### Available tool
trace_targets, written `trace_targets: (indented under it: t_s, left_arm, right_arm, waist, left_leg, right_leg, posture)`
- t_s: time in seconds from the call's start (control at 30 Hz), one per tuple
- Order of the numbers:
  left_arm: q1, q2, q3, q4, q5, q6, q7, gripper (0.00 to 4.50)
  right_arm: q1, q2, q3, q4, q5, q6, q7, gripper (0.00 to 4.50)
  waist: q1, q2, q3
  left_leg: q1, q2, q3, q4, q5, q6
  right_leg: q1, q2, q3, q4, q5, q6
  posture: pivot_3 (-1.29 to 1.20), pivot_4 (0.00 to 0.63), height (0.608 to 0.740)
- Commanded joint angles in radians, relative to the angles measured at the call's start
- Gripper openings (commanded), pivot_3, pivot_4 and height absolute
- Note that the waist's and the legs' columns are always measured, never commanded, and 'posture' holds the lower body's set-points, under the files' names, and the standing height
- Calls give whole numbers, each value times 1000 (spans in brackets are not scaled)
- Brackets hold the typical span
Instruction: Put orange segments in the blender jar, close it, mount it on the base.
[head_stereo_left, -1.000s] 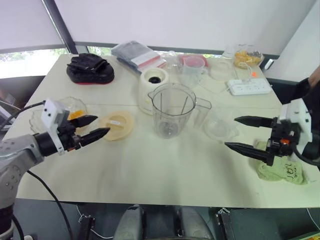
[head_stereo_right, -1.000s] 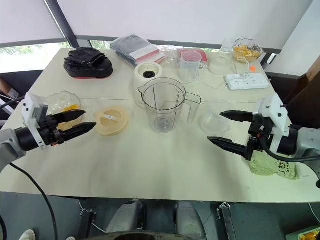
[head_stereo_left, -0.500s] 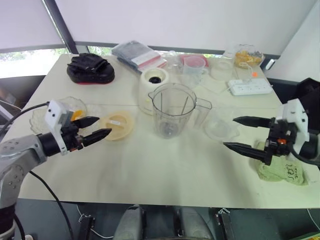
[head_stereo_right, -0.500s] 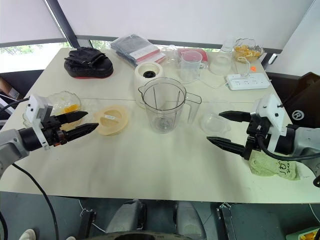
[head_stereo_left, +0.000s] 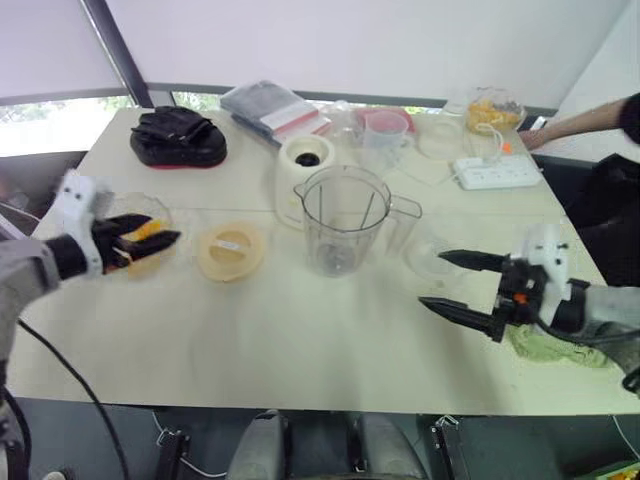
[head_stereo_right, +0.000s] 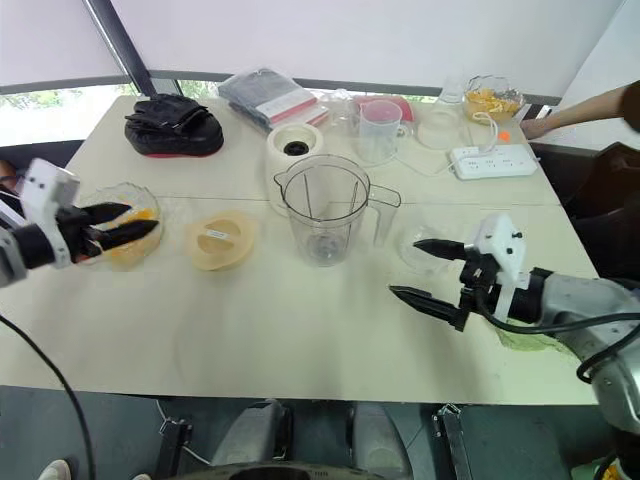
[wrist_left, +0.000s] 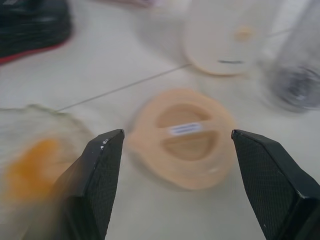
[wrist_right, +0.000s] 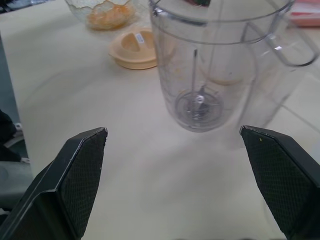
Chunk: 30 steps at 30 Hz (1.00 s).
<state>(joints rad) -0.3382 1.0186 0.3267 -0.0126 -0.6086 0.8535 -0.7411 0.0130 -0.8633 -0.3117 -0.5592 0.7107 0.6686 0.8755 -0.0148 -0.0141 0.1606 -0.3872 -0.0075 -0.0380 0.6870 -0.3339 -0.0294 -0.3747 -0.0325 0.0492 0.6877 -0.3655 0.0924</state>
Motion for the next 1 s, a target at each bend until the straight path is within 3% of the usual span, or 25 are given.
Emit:
trace_targets:
  t_s: [0.03,0.17,0.33,0.63,1.0]
  left_arm:
    - [-107,19,-25,135,75,76,95,3560]
    - [-221,-7,-75,205,113,231,180,3560]
    - [-363,-116,-74,384,199,300,354,3560]
    - [-489,-185,-136,695,352,97,428,3560]
    - [-625,-262,-162,951,428,-80,408,3560]
  right_arm:
    - [2,32,17,-30,-20,-43,-28,4500]
    - [12,57,35,-37,-31,-53,-46,4500]
    - [-5,64,58,-25,-36,-57,-53,4500]
    - [-53,48,88,0,-44,-46,-45,4500]
    - [-37,40,78,-15,-59,-44,-50,4500]
  waist:
    - [3,0,0]
    - [4,0,0]
    - [3,-1,0]
    - [2,-2,0]
    - [5,-2,-1]
  left_leg:
    - [0,0,0,0,0,0]
    - [-2,-1,-1,-1,0,0]
    - [-4,-1,-1,1,1,-1]
    - [-6,-1,2,2,5,-9]
    - [-17,-1,1,13,5,-9]
  right_leg:
    - [0,0,0,0,0,0]
    - [-2,0,-1,1,0,0]
    - [-5,0,-1,4,0,0]
    - [-12,0,1,12,0,0]
    - [-19,0,0,15,1,2]
  posture:
    - [0,150,740]
    - [0,150,740]
    - [0,150,740]
    - [0,150,740]
    - [0,150,740]
